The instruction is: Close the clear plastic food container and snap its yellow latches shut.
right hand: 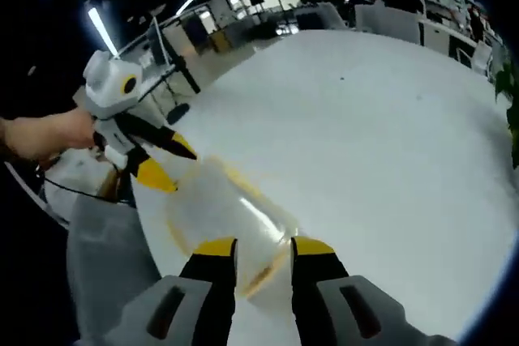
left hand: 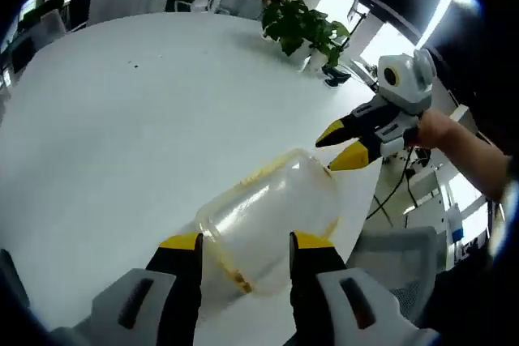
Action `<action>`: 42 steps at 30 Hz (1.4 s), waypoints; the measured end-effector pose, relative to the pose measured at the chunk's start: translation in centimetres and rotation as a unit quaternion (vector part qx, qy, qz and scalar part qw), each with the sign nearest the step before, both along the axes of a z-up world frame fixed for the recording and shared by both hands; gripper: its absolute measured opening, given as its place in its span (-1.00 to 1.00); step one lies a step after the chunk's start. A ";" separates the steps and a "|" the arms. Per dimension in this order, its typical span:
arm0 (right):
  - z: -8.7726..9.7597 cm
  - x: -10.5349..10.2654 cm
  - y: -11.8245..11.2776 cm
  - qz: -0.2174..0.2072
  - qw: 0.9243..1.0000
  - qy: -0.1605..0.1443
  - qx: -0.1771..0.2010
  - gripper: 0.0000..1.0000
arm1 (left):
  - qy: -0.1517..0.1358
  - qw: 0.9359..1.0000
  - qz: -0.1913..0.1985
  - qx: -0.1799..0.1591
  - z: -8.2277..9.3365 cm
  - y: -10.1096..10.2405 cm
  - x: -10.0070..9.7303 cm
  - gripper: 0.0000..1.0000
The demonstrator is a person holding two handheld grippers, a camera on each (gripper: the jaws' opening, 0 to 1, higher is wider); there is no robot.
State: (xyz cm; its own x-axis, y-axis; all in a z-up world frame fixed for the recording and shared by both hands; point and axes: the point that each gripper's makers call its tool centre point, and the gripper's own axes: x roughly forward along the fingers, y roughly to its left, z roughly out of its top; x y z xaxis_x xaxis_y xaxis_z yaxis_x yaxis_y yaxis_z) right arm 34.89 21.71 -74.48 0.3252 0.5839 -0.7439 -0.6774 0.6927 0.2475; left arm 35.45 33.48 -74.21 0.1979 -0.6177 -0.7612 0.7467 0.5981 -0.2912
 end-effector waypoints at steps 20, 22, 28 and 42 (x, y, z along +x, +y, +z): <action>0.1 -0.5 2.4 0.136 0.988 -0.030 -0.068 -0.66 | -0.063 0.985 -0.146 0.061 0.6 -1.9 -1.2 -0.33; 0.1 -0.6 2.6 0.142 0.987 -0.029 -0.067 -0.65 | -0.071 0.982 -0.164 0.068 0.6 -2.2 -1.4 -0.32; 0.1 -1.1 3.4 0.163 0.984 -0.029 -0.071 -0.64 | -0.081 0.974 -0.196 0.074 0.8 -3.1 -2.0 -0.32; 0.0 -0.7 6.0 0.201 0.976 -0.030 -0.078 -0.61 | -0.081 0.969 -0.223 0.075 0.1 -4.2 -2.4 -0.40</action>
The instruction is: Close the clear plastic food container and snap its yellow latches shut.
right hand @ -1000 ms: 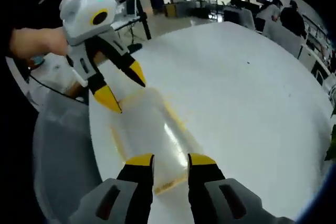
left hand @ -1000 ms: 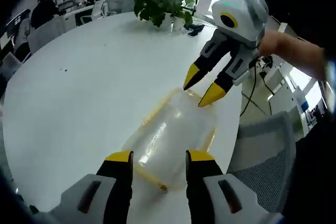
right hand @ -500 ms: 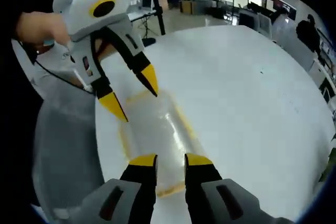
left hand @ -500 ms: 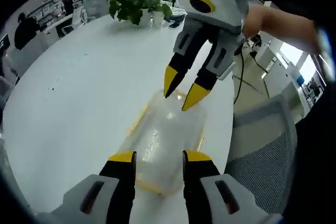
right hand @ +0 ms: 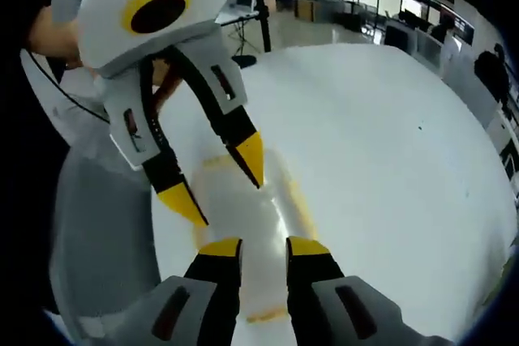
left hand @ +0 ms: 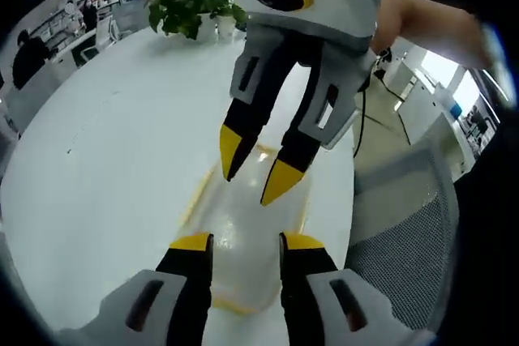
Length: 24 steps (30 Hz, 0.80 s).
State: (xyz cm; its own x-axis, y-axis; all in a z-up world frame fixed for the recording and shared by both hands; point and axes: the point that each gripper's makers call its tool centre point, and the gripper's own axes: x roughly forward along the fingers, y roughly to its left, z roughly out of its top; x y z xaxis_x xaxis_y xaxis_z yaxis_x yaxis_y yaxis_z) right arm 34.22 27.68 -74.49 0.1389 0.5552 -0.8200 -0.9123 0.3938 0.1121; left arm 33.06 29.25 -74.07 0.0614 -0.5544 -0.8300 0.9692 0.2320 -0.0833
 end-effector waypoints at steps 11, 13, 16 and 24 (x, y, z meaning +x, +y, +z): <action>-0.3 1.3 0.3 0.014 1.000 -0.006 -0.016 -0.61 | -0.009 0.999 -0.037 0.026 -1.2 -0.1 -0.9 -0.46; -0.4 1.6 0.2 0.014 1.000 -0.006 -0.018 -0.61 | -0.002 0.998 -0.047 0.038 -1.6 0.1 -1.3 -0.43; -0.6 1.8 0.1 0.011 1.000 0.000 -0.020 -0.61 | -0.028 0.995 -0.078 0.059 -1.7 0.3 -1.7 -0.37; -1.3 2.0 0.1 0.013 1.000 0.012 -0.026 -0.62 | -0.015 0.996 -0.075 0.054 -1.7 0.1 -1.7 -0.32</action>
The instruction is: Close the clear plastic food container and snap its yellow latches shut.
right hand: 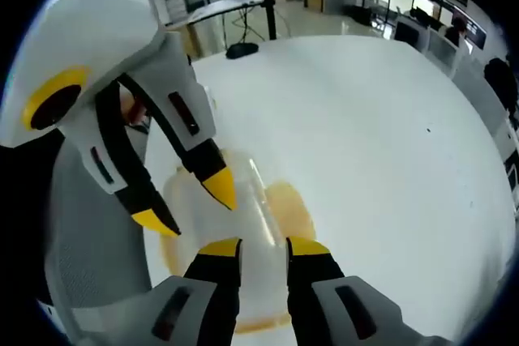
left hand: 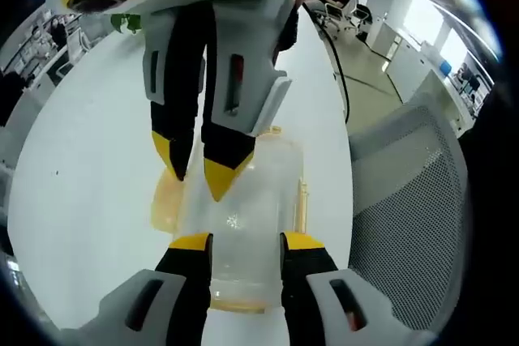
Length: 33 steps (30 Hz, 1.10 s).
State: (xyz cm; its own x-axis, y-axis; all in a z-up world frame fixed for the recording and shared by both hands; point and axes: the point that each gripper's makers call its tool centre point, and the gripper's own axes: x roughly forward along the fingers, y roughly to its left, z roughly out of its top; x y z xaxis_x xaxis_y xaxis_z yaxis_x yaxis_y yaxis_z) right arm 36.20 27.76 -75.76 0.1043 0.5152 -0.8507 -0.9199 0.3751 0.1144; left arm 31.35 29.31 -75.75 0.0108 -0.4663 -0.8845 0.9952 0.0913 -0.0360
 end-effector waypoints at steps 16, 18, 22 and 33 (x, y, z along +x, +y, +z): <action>-0.3 -0.4 0.1 0.024 0.999 0.018 -0.019 -0.62 | -0.039 0.999 -0.004 0.020 -0.5 -0.3 -1.3 -0.02; -0.3 -0.3 0.0 0.030 0.999 0.020 -0.025 -0.59 | -0.046 0.999 -0.001 0.021 -0.6 -0.3 -1.4 0.01; 0.4 0.7 0.1 0.034 0.999 0.014 -0.019 -0.54 | -0.060 0.998 -0.002 0.015 -0.8 -0.6 -1.6 0.12; -0.1 0.8 0.2 0.090 0.994 0.037 -0.043 -0.42 | -0.085 0.996 -0.009 0.030 -1.2 -0.5 -1.7 0.22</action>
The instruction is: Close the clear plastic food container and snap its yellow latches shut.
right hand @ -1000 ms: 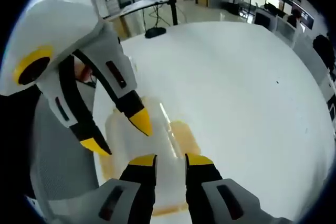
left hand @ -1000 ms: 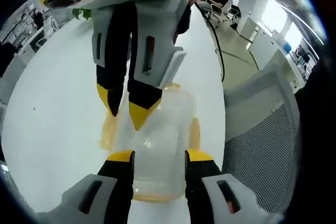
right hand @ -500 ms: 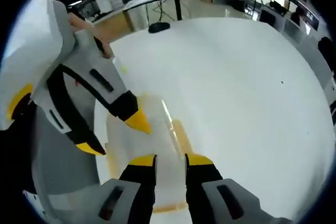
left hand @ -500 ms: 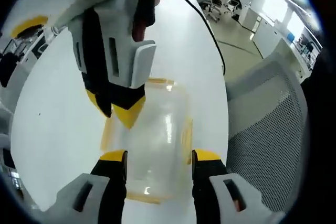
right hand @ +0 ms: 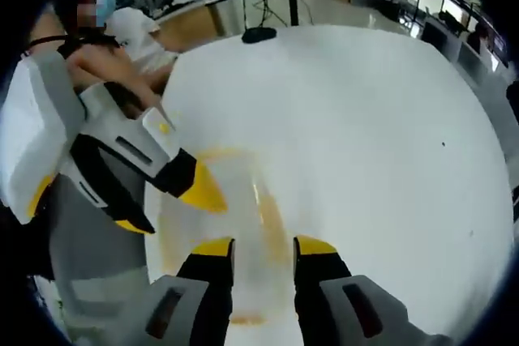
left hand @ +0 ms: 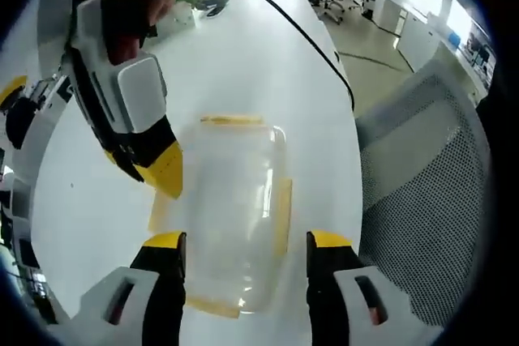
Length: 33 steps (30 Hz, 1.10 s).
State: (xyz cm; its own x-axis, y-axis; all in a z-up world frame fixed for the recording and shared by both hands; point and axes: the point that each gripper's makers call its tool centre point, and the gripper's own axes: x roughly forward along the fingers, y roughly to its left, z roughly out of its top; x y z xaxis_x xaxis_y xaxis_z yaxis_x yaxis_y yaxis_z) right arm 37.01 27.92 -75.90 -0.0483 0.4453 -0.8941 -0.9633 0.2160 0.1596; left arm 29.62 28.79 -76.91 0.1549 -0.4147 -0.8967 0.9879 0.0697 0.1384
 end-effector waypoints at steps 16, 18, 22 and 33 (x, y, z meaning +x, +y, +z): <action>-1.4 -1.2 0.5 0.020 0.998 0.067 -0.006 -0.25 | -0.073 0.996 -0.019 0.049 -1.0 -0.2 0.2 0.30; -1.4 -1.2 0.5 0.021 0.997 0.070 -0.007 -0.25 | -0.080 0.995 -0.023 0.049 -1.1 -0.4 0.3 0.34; -1.6 -1.3 0.4 0.014 0.996 0.087 -0.008 -0.26 | -0.100 0.994 -0.013 0.052 -0.9 -0.4 1.1 0.17; -1.7 -1.5 0.4 0.008 0.994 0.108 -0.008 -0.27 | -0.112 0.992 -0.013 0.059 -1.1 -0.5 1.2 0.17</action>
